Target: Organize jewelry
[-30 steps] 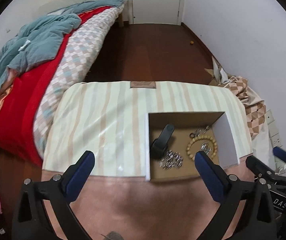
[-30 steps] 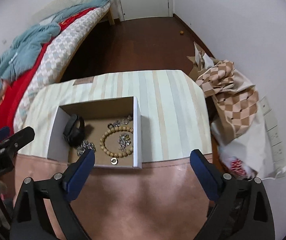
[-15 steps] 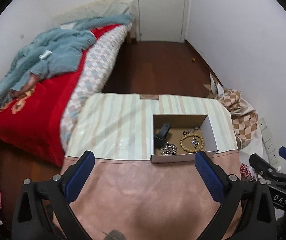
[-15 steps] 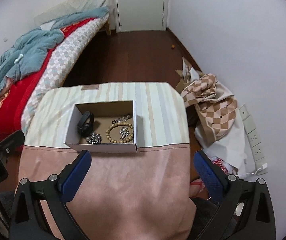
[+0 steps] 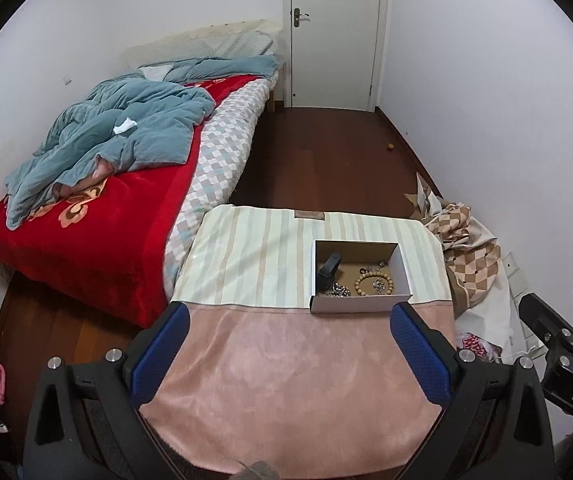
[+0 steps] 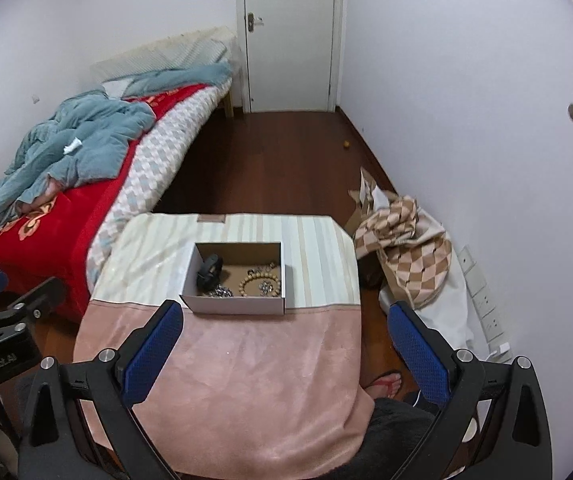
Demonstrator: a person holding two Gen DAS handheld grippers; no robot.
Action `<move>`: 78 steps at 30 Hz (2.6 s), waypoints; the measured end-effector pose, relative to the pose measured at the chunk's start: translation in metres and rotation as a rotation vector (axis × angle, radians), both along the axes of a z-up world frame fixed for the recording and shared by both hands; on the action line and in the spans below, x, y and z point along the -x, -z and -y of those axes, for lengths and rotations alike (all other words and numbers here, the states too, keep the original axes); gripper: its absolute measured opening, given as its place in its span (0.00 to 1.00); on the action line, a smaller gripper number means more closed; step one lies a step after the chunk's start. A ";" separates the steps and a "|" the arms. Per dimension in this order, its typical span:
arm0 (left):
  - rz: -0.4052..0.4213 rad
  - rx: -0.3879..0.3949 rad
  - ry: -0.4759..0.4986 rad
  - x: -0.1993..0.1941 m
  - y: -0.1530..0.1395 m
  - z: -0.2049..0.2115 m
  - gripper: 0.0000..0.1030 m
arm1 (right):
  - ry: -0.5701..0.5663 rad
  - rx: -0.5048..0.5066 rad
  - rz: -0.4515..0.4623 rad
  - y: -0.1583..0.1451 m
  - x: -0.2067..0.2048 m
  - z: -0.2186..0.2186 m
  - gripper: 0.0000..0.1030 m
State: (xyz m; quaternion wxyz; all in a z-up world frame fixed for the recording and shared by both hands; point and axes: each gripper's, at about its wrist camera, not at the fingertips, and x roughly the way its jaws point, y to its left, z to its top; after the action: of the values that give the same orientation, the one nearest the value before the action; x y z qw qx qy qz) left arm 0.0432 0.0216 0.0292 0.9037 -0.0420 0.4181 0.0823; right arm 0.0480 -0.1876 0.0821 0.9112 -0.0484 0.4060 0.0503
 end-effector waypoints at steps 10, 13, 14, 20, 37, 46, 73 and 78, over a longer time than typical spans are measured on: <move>0.020 0.001 0.010 0.014 -0.023 0.001 0.99 | -0.029 -0.001 0.028 -0.040 0.025 -0.010 1.00; 0.024 0.003 0.006 0.009 -0.026 0.002 0.99 | -0.016 0.007 0.025 -0.041 0.021 -0.010 1.00; 0.024 0.002 0.005 0.007 -0.027 0.001 0.99 | -0.013 0.004 0.025 -0.042 0.019 -0.010 1.00; 0.010 0.002 -0.005 -0.018 -0.028 -0.001 0.99 | 0.003 0.018 0.022 -0.041 -0.010 -0.010 1.00; -0.159 0.006 -0.012 -0.094 0.016 -0.004 0.99 | 0.019 0.053 -0.132 0.013 -0.100 -0.014 1.00; -0.187 0.015 -0.001 -0.104 0.018 -0.001 0.99 | 0.009 0.073 -0.170 0.022 -0.118 -0.017 1.00; -0.178 0.019 0.008 -0.096 0.012 0.002 0.99 | 0.007 0.067 -0.170 0.016 -0.110 -0.014 1.00; -0.179 0.019 0.006 -0.096 0.013 0.002 0.99 | 0.006 0.067 -0.170 0.015 -0.110 -0.014 1.00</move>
State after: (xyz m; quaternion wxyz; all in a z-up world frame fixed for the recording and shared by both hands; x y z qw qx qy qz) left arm 0.1391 0.0198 0.0167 0.8626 -0.0416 0.4979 0.0789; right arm 0.1575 -0.1735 0.0667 0.8714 -0.0731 0.4836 0.0378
